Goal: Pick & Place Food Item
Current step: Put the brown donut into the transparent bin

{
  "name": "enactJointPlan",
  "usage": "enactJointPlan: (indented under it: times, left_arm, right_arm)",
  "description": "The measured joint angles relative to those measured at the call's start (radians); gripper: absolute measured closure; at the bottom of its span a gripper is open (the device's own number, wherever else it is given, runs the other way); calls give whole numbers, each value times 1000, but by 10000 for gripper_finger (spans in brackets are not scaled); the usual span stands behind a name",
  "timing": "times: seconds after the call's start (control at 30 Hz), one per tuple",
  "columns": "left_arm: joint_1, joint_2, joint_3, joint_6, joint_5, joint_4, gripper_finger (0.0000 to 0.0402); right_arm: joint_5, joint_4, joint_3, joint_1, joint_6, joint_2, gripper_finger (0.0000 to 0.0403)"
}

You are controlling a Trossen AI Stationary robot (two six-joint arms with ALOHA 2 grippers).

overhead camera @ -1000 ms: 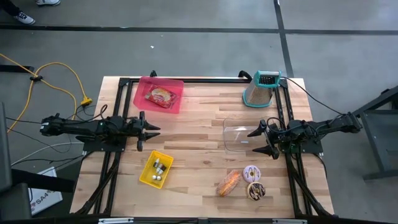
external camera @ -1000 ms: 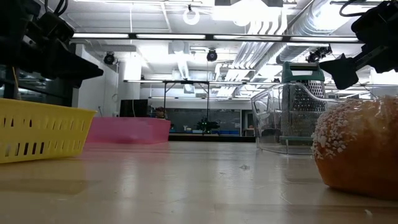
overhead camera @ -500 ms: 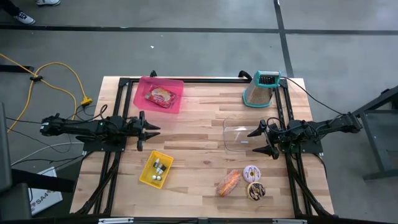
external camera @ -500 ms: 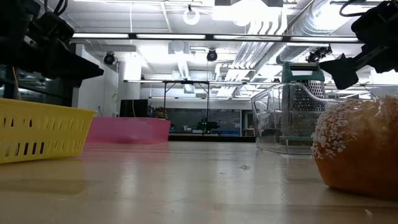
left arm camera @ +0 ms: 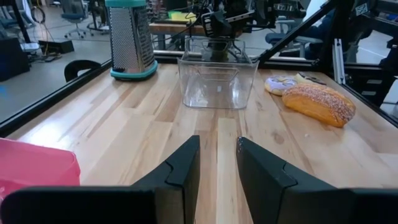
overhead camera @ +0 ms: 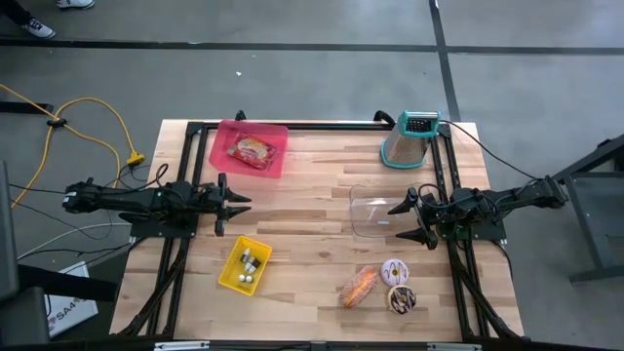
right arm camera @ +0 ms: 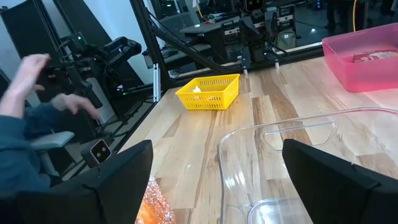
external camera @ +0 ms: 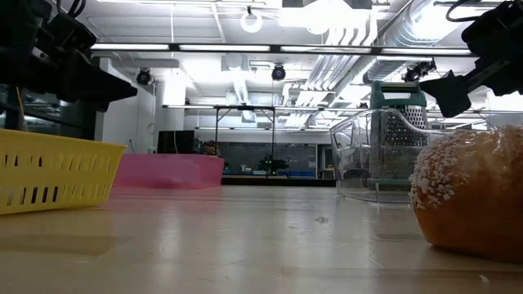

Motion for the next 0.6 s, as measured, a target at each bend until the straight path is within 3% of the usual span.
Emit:
enactJointPlan:
  times: [0.6]
  left_arm:
    - [0, 0, 0, 0, 0, 9, 302]
  right_arm:
    - [0, 0, 0, 0, 0, 0, 55]
